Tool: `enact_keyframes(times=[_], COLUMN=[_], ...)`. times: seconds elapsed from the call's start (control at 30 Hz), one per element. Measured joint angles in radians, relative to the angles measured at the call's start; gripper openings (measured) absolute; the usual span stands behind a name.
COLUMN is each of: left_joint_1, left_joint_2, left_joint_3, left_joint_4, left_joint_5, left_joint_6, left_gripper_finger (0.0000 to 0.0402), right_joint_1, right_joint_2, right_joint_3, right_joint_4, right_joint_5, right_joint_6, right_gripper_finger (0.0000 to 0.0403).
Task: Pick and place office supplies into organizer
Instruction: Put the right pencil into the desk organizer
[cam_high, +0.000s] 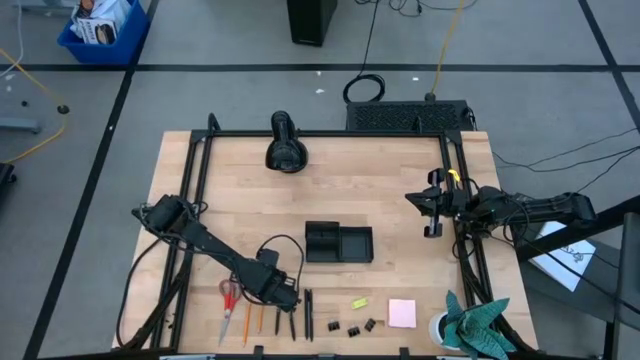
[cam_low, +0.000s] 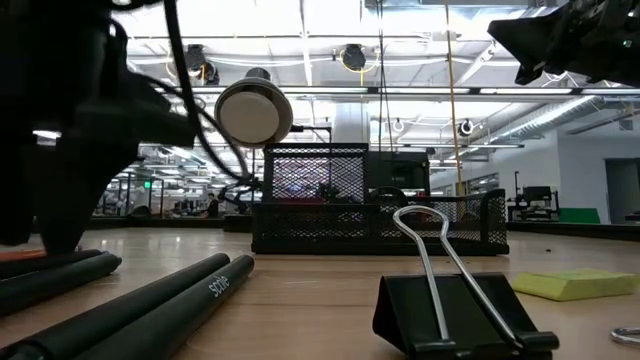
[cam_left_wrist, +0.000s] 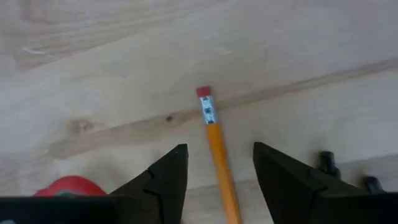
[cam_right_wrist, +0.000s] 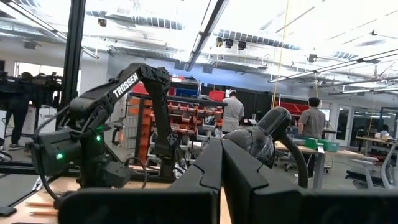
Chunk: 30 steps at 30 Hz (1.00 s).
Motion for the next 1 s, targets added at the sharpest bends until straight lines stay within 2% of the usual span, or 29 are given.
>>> enact_keyframes(times=[0.33,0.73,1.0], left_joint_1=[0.016,0.069,0.069], left_joint_2=[-0.007,-0.011,-0.012], left_joint_3=[-0.068,-0.114,-0.116], left_joint_4=[0.122,0.199,0.223], left_joint_5=[0.025,0.063,0.029], left_joint_6=[0.063,0.144,0.208], left_gripper_finger=[0.0151,0.0068,0.0017], right_joint_1=[0.0,0.0,0.0], right_joint_2=[0.0,0.0,0.0], right_joint_3=[0.0,0.0,0.0], right_joint_4=[-0.001,-0.008,-0.008], right_joint_5=[0.0,-0.001,-0.001], right_joint_6=[0.0,0.001,0.009], right_gripper_finger=[0.0,0.0,0.0])
